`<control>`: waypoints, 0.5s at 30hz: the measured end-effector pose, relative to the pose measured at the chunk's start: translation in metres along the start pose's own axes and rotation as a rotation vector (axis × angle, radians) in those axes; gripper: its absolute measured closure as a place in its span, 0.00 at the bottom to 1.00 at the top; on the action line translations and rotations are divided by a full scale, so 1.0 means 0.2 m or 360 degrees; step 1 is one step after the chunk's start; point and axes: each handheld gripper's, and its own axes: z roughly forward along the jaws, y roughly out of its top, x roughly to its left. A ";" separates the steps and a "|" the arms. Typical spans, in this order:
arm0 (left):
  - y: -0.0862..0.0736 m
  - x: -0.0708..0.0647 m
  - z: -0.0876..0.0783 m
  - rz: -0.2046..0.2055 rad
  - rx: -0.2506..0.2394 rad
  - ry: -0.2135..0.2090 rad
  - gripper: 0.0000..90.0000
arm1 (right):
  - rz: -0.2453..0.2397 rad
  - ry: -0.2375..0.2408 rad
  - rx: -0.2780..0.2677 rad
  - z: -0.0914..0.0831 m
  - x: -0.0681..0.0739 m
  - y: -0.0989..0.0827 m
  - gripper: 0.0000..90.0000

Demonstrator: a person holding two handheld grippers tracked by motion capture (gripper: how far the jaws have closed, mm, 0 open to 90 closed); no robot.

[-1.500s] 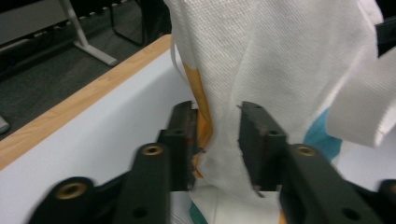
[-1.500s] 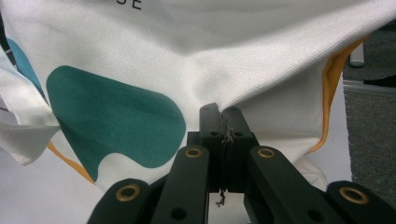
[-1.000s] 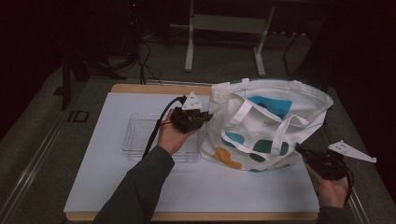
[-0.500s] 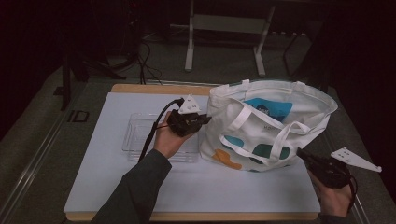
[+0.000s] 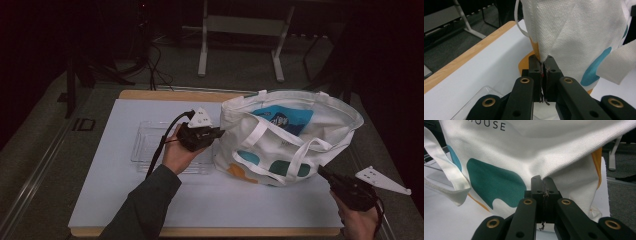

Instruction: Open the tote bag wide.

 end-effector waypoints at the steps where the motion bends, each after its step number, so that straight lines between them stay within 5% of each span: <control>1: 0.00 0.00 0.00 0.0003 0.0002 0.0001 0.96 | -0.0005 0.0000 -0.0001 0.00 0.00 0.00 1.00; 15: -0.07 -0.01 0.00 -0.0002 0.0032 -0.0026 0.96 | -0.0006 0.0020 0.0009 -0.02 0.03 -0.06 1.00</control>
